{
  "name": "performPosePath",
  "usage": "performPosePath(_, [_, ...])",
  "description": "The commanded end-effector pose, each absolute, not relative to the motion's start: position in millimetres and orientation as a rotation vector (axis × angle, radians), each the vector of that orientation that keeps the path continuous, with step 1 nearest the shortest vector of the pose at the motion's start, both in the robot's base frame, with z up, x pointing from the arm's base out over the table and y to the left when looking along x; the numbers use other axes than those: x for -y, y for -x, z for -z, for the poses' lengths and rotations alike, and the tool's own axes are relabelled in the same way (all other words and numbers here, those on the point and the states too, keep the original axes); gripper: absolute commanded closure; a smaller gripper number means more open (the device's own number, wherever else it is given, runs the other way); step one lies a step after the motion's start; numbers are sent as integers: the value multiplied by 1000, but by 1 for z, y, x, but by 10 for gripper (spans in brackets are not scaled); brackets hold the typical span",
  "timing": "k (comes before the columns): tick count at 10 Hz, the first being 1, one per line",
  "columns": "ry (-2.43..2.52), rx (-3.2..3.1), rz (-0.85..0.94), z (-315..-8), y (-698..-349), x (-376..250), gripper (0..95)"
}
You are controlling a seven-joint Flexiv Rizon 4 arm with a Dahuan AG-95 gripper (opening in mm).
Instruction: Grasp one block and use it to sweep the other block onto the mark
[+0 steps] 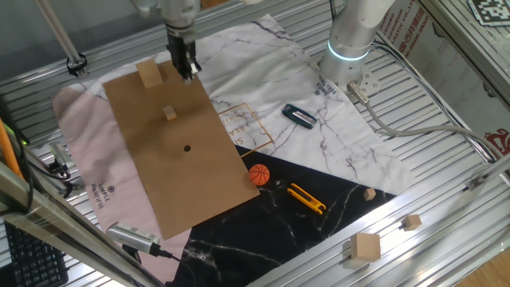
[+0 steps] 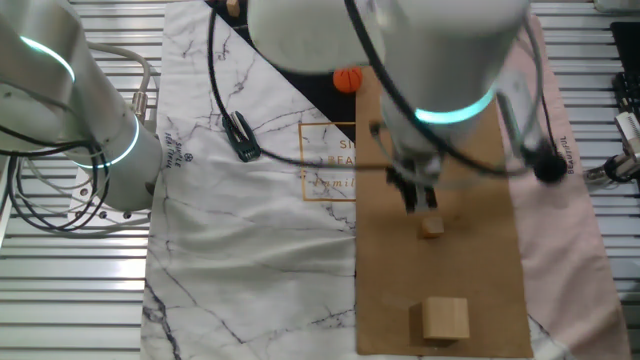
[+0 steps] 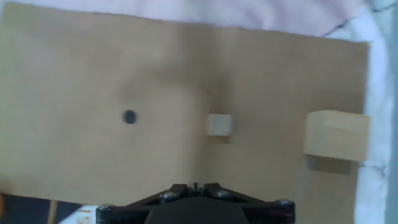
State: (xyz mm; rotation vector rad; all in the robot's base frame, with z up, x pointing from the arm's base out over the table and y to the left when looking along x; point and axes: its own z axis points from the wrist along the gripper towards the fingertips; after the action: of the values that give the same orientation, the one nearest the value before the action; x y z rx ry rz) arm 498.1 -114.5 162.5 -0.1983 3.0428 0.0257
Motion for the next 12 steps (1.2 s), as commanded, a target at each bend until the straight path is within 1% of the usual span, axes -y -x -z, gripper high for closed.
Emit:
performPosePath(1, [257,-3047,-46,-164,-514,146,950])
performPosePath(2, [293,-3053,-50,-168,-526,166,950])
performPosePath(4, [337,-3051,-41,-166,-537,194,950])
performPosePath(6, [354,-3043,-17,-159,-535,209,950])
performPosePath(9, [339,-3054,-3,-152,-522,236,950])
performPosePath(10, [346,-3051,-1,-143,-519,245,950])
performPosePath(12, [347,-3050,-1,-138,-521,247,950])
